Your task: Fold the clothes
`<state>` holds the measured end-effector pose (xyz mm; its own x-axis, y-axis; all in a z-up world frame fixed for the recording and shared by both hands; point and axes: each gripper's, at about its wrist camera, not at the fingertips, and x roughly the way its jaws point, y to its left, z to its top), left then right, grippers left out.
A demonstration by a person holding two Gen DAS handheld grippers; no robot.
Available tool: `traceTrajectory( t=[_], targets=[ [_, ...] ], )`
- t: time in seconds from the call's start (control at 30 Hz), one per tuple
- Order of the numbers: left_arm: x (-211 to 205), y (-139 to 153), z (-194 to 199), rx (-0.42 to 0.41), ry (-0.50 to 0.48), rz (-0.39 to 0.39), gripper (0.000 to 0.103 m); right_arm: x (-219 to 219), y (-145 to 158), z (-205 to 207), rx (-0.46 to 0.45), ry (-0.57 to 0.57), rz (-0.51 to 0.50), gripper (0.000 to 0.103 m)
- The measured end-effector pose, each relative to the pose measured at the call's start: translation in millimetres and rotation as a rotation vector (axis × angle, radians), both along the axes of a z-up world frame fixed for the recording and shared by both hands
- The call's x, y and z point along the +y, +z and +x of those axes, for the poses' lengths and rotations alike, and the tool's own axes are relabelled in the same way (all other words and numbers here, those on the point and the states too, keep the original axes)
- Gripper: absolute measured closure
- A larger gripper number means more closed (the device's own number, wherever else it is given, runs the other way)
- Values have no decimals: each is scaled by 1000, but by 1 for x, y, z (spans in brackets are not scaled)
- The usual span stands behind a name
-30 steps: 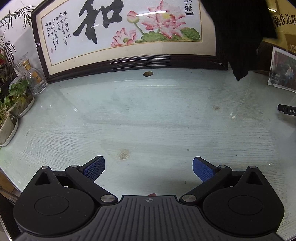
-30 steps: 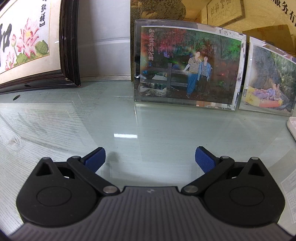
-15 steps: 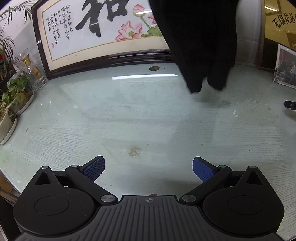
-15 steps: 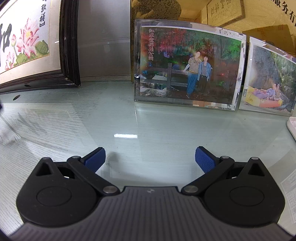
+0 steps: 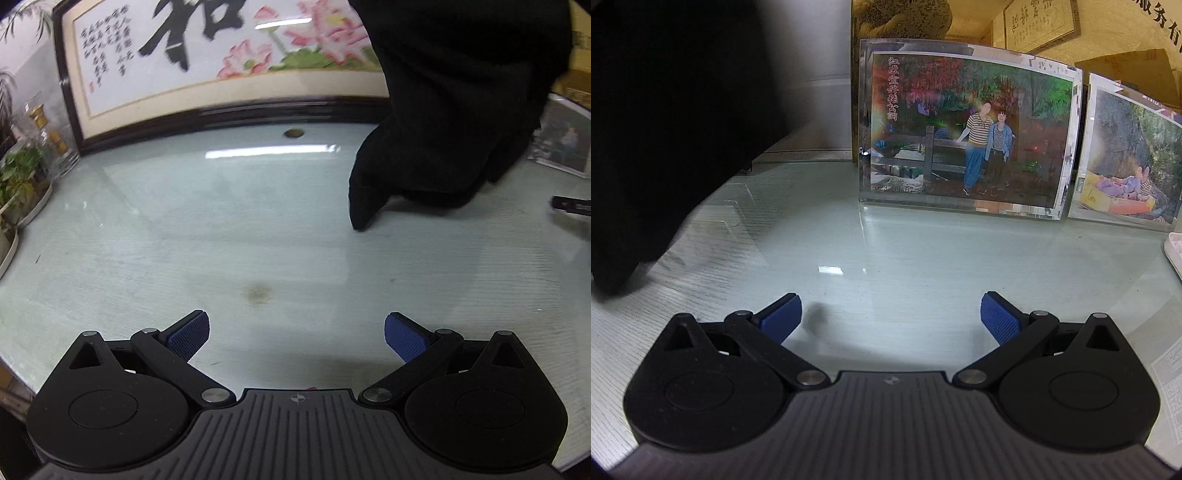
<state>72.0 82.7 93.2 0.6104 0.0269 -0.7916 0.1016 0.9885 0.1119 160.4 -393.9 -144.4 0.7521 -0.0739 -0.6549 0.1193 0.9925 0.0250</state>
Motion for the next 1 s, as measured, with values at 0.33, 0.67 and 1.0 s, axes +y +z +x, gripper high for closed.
traceTrajectory(
  t=[0.33,0.67,1.0],
  targets=[
    [-19,11,-7,-17,-58,-27,0,-1,2,1,0,0,0,0],
    [-24,4,6,4,-48,-40,0,-4,6,3,0,0,0,0],
    [-22,0,13,20,-27,-65,0,-4,7,4,0,0,0,0]
  ],
)
